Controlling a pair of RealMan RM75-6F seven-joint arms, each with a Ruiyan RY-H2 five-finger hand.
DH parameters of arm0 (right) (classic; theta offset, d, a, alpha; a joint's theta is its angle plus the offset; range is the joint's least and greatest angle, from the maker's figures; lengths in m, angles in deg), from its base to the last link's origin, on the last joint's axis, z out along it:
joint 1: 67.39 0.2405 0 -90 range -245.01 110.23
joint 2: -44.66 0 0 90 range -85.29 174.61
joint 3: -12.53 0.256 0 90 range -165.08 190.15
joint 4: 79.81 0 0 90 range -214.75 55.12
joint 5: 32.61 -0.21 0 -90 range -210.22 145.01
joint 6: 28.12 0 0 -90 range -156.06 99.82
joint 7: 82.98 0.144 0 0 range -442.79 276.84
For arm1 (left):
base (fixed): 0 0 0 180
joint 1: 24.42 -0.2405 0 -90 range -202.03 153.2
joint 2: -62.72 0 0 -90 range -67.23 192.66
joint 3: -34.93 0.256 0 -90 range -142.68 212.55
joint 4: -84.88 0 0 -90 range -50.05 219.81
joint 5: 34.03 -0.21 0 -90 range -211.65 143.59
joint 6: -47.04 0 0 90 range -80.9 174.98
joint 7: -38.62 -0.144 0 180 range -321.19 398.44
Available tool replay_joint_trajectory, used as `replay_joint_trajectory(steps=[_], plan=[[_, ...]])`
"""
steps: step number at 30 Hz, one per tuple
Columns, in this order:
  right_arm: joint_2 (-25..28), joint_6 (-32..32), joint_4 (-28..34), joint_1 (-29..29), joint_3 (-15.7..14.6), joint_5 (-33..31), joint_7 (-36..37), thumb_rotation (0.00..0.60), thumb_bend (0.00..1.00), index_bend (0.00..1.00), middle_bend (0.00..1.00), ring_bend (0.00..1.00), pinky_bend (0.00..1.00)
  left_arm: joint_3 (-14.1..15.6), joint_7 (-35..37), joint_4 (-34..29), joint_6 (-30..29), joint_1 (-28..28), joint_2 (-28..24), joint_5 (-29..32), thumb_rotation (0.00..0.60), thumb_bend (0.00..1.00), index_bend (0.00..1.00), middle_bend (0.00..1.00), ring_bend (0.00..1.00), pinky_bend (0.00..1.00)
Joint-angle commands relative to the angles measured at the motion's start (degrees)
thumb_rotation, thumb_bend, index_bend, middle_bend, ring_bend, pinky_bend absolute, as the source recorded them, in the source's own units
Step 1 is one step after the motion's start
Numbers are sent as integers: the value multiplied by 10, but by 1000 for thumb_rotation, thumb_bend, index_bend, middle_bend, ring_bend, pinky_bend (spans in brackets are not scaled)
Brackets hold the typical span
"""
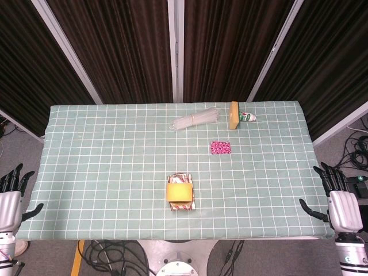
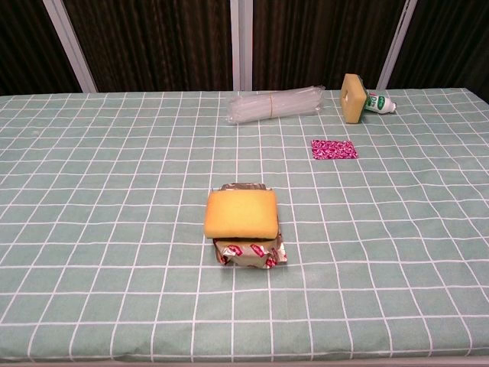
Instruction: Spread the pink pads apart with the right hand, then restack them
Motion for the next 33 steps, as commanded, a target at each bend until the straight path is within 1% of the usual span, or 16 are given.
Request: replay_joint_trajectory(steps=[1,16,20,23,25,28,30,33], plan=[[0,1,0,0,-1,0,0,487,165,113,34,0,0,0,0,0,0,0,0,0,600,204,219,88,93,127],[3,6,-2,1,-4,4,6,490,165,113,34,0,0,0,-3,-4,-4,-1,-3,-3,600,204,219,88,92,127],[7,19,1,10,-3,7,-1,490,166,113,35,0,0,1,-3,-6,-5,-2,-4,-3,600,204,219,88,93,127],[11,46,7,29,4,0,-13,488,172,113,39,0,0,0,-1,-6,-5,-3,-3,-2,600,204,219,88,92,127],[11,79,11,51,13,-12,-20,487,212,114,41,0,0,0,-1,-5,-4,-2,-2,-1,600,204,219,88,92,127],[5,141,11,92,30,-38,-21,487,321,113,42,0,0,0,-1,-5,-3,-3,0,0,600,204,219,88,92,127],[-7,186,4,126,45,-61,-26,462,401,119,42,0,0,1,-1,-4,-4,-4,0,1,600,204,219,88,92,127],[-34,248,-18,175,66,-100,-49,395,496,140,41,0,0,3,0,-4,-6,-8,1,5,600,204,219,88,92,127]])
